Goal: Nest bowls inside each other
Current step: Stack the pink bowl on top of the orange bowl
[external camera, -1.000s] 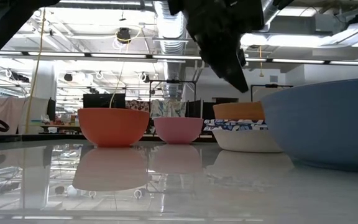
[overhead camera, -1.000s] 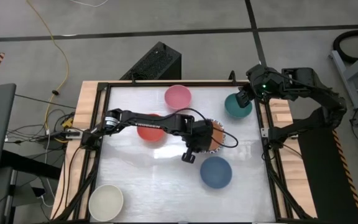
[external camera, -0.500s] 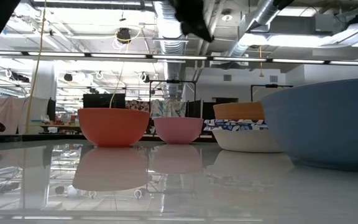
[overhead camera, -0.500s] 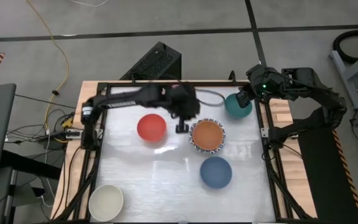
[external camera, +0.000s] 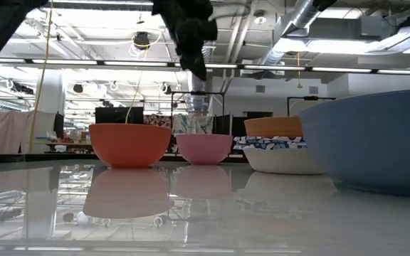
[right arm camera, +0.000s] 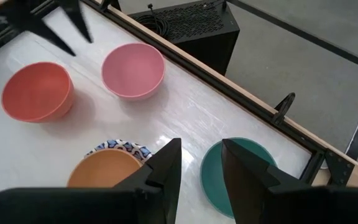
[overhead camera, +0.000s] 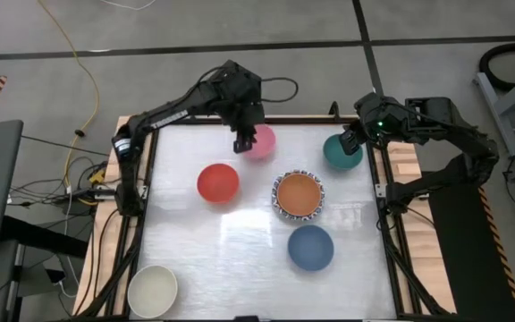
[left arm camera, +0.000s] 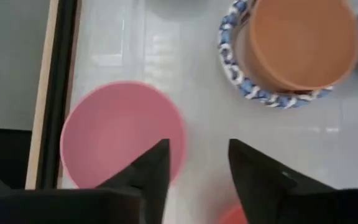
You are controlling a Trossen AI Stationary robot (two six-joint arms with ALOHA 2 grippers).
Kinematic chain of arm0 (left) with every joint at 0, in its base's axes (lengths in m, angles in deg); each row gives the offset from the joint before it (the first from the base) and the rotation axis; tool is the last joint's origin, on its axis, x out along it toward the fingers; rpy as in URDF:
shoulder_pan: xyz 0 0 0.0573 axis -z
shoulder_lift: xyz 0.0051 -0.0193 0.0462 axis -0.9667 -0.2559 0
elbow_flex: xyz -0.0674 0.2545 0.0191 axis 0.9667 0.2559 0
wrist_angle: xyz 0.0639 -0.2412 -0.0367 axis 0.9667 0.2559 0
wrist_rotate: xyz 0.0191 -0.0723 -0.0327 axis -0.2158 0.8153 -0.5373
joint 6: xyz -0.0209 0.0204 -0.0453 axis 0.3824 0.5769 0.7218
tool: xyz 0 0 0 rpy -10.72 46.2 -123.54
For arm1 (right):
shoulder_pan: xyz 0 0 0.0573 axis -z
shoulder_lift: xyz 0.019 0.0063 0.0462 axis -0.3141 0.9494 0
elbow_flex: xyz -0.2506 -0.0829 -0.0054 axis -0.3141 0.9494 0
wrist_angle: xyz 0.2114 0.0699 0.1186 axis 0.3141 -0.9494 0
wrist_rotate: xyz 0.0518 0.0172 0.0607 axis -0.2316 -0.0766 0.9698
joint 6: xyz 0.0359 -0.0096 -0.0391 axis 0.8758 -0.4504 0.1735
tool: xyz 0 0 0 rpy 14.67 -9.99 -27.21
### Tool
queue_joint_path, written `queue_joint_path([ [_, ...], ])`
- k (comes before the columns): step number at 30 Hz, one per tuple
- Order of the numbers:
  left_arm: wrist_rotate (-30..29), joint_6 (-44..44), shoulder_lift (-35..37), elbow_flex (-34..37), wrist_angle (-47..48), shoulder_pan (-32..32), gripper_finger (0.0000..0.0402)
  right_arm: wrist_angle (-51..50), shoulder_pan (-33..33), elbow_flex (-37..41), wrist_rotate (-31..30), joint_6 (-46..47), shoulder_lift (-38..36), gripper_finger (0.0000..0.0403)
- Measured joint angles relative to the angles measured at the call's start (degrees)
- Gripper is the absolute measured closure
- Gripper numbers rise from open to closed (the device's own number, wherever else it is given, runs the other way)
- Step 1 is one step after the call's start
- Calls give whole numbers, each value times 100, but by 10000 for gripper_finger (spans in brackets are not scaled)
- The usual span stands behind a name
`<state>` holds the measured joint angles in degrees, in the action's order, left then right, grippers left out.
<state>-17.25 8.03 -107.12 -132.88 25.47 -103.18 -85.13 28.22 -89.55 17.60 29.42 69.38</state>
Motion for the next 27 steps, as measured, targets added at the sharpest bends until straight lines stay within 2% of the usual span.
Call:
queue_joint_path([
  [4,-34,-289,-300,0,-18,-34,203,0,0,0,0,2,1,269],
  [7,-251,-466,-585,0,-32,50,187,2,0,0,0,9,1,269],
  [18,-579,-548,-1575,4,-32,338,187,0,0,2,0,87,1,269],
  [27,-1247,-468,-1738,2,-499,416,187,-2,0,2,0,61,1,269],
])
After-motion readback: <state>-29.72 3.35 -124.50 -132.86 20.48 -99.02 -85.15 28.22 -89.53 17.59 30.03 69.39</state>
